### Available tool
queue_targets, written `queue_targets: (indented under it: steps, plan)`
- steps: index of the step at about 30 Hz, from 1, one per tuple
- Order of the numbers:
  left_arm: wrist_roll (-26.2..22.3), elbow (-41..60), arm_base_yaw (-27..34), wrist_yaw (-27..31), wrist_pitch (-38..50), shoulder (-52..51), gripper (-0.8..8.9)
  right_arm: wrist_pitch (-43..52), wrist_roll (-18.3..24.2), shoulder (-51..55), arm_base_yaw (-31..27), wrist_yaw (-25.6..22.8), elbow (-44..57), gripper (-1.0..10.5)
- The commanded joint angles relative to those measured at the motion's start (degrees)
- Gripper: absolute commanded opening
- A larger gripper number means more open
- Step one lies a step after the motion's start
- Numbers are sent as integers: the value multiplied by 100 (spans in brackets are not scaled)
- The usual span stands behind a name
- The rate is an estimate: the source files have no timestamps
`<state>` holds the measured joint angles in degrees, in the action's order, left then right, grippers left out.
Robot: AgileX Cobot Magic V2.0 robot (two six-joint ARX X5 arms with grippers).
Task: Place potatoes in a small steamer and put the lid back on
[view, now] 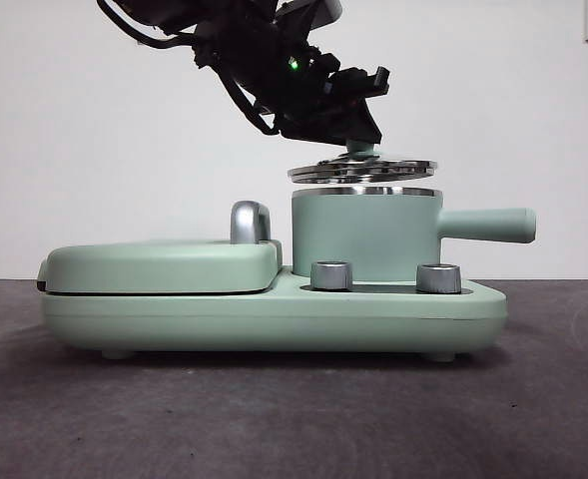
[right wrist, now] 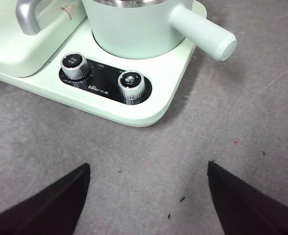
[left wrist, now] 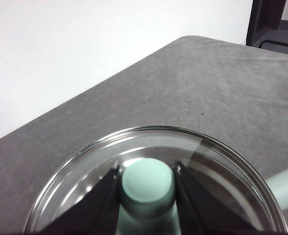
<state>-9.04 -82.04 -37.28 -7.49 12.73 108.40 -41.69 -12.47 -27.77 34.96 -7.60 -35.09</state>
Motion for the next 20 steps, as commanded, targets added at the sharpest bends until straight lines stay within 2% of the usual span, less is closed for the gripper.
queue_targets:
  steps: [1,20]
  plan:
    - [-59,-214,-72,-22,221,144,9,52,-59,-20,48,-44,-11,370]
    - [-79,-214,-61,-24,9,328,9,52,-61,-17,48,-44,-11,370]
